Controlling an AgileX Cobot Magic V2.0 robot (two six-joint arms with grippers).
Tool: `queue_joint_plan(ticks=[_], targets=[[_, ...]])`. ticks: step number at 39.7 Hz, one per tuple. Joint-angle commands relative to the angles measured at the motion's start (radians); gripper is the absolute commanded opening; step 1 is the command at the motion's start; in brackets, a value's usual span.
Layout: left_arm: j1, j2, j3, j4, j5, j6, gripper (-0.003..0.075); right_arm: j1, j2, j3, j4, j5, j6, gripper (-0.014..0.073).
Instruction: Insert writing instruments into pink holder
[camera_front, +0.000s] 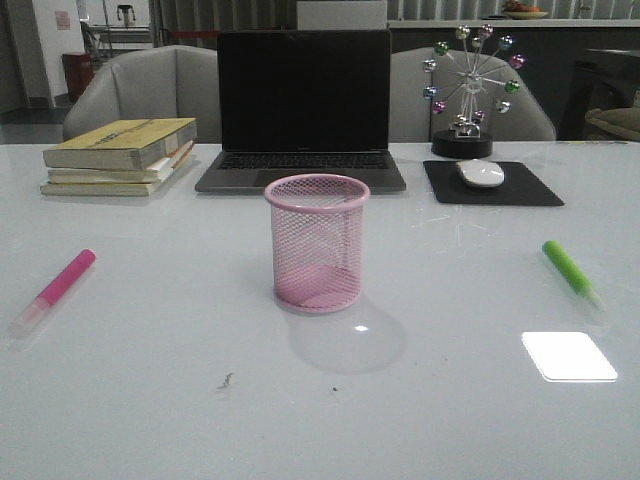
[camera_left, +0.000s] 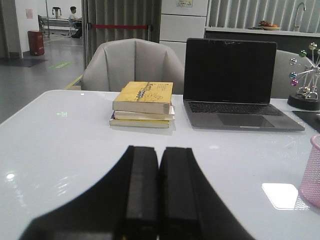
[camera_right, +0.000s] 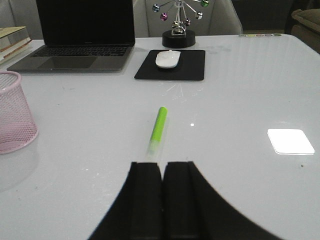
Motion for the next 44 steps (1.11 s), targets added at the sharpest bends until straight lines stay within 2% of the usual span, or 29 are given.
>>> queue_joint_plan(ticks=[1,27,33,44], targets=[[0.002,-0.024,0.002,-0.012,-0.086,-0.001,0.0092,-0.009,-0.019,0.0,-0.008,-0.085,-0.004,0.005],[0.002,-0.024,0.002,-0.018,-0.086,-0.001,0.0092,-0.009,-0.019,0.0,-0.017,-0.086,-0.004,0.005],[0.002,-0.024,0.002,-0.018,-0.092,-0.001,0.0092,-0.009,-0.019,0.0,-0.033,-0.143,-0.004,0.005],[0.002,-0.024,-0.004,-0.018,-0.381,-0.001,0.0092,-0.009,-0.019,0.0,-0.033,-0.303,-0.004,0.005]])
